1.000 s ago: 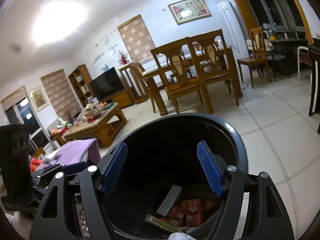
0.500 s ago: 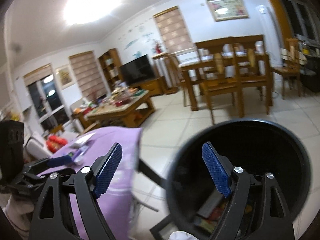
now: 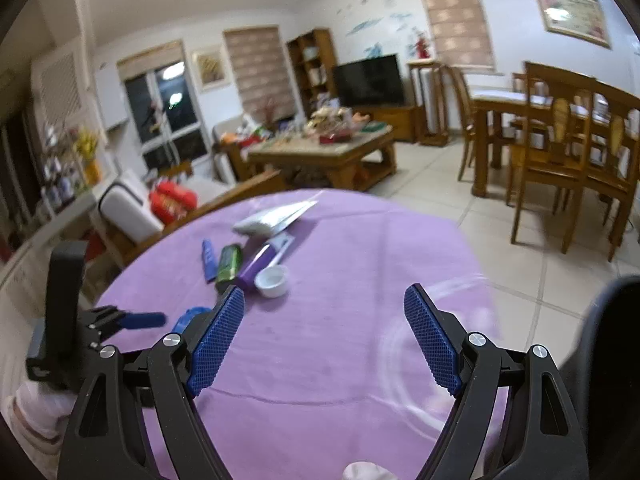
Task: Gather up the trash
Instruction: 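Move both tools back over the table, then grasp the blue tissue pack with the left tool while the right tool grasps the white cap, then carry the blue tissue pack and white cap over the black bin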
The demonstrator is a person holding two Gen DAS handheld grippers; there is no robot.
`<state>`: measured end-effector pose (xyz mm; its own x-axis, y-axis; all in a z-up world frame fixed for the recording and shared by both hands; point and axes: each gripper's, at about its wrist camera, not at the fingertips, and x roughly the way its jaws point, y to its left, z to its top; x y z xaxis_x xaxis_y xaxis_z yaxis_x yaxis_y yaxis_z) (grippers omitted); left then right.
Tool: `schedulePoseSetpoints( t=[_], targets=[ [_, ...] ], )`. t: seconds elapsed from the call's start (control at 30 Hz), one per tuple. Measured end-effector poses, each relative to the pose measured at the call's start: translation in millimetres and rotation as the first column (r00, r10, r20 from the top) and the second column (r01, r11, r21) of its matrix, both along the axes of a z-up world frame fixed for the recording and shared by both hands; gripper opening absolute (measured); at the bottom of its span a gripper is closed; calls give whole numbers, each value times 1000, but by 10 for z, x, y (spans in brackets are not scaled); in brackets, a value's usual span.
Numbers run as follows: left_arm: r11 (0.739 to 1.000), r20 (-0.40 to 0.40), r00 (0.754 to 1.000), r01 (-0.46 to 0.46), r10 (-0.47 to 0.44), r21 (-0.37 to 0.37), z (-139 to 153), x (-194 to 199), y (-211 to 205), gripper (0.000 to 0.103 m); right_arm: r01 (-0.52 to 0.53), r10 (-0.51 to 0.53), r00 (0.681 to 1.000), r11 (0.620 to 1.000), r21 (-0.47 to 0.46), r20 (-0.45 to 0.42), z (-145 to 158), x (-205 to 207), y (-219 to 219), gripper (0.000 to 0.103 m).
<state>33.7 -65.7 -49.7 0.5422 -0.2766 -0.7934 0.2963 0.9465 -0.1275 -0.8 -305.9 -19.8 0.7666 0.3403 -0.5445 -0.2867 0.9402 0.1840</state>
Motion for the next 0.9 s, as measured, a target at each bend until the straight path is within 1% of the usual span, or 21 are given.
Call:
schedulePoseSetpoints(
  t=[0.07,0.13,0.2,0.23,0.27,0.3,0.37,0.4,0.43,0.5,0.57,0.63,0.73,0.83,0.9],
  targets=[
    [1000,-19,1000,1,-1,6,-35,18,35,80,-45,44,999,999,-28,-32,-37,154,250,81],
    [1000,-17,1000,8,-8,29,-39,34,29,76,-84,80,995,994,-67,-65,-82,288,475,81],
    [999,-8,1000,7,-7,44,-18,50,42,62,-119,108,989,987,-111,-103,-153,442,692,81],
    [999,-4,1000,6,-5,50,-29,23,76,58,-134,119,986,982,-131,-120,-183,515,794,81],
    [999,-1,1000,9,-9,53,-26,15,106,54,-146,126,983,978,-151,-135,-216,594,900,77],
    [999,-3,1000,22,-22,39,-26,7,144,54,-156,132,980,973,-167,-148,-282,645,888,74],
    [999,-3,1000,28,-28,26,-27,-23,194,52,-176,141,973,965,-192,-182,-411,727,862,72],
    [999,-1,1000,21,-21,24,-26,-29,230,48,-181,142,971,963,-201,-191,-457,777,830,68],
    [1000,2,1000,12,-12,14,-22,-36,277,48,-184,138,969,958,-222,-206,-518,859,889,66],
    [1000,17,1000,-3,3,-7,6,-61,348,48,-191,135,963,952,-237,-231,-591,964,958,59],
    [1000,45,999,-14,15,-7,50,-100,397,48,-196,136,962,947,-256,-236,-639,1041,1024,56],
    [1000,51,999,-15,16,-26,67,-93,449,48,-199,133,960,942,-269,-247,-680,1087,1048,53],
    [999,63,998,-17,19,-44,95,-97,481,48,-211,135,953,939,-273,-270,-756,1185,1096,45],
    [998,75,997,-12,17,-66,107,-103,490,48,-207,132,953,941,-269,-272,-770,1200,1086,36],
    [997,87,996,-5,11,-75,126,-111,465,48,-210,136,951,943,-257,-277,-774,1213,1061,36]
  ],
)
